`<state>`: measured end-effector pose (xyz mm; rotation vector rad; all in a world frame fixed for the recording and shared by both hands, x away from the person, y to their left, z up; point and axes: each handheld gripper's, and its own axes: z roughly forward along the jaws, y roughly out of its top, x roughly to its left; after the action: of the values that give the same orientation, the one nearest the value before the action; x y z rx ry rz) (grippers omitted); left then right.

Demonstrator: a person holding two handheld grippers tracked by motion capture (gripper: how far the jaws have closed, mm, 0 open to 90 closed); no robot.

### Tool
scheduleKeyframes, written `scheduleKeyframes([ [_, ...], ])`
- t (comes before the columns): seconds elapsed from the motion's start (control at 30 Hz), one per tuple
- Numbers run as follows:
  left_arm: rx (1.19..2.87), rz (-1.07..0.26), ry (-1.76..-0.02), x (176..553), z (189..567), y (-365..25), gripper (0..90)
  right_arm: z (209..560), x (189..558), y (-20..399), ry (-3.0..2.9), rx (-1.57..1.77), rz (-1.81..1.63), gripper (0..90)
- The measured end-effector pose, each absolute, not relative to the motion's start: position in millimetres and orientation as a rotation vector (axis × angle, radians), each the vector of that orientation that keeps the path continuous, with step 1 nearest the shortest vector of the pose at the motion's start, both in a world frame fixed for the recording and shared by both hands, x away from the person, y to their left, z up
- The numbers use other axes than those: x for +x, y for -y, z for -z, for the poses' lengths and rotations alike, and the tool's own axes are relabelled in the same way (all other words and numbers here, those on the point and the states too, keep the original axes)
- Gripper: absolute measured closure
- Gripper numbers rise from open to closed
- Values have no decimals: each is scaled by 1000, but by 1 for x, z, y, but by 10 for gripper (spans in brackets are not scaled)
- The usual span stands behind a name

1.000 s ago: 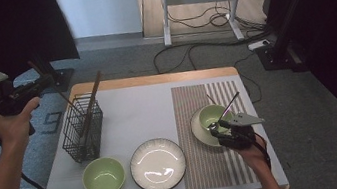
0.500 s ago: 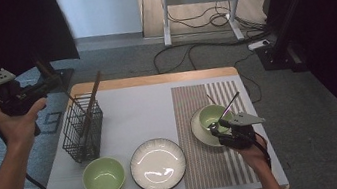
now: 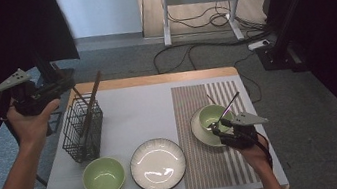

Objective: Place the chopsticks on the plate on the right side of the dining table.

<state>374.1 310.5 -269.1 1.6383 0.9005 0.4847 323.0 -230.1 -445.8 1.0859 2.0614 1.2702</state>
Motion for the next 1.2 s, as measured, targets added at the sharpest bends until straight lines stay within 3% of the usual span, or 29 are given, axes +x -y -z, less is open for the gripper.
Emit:
scheduleKeyframes([
  [1.2,1732,-391,-815,384,282,-253,847,441,328,217,-2060,1083,-1356,506],
])
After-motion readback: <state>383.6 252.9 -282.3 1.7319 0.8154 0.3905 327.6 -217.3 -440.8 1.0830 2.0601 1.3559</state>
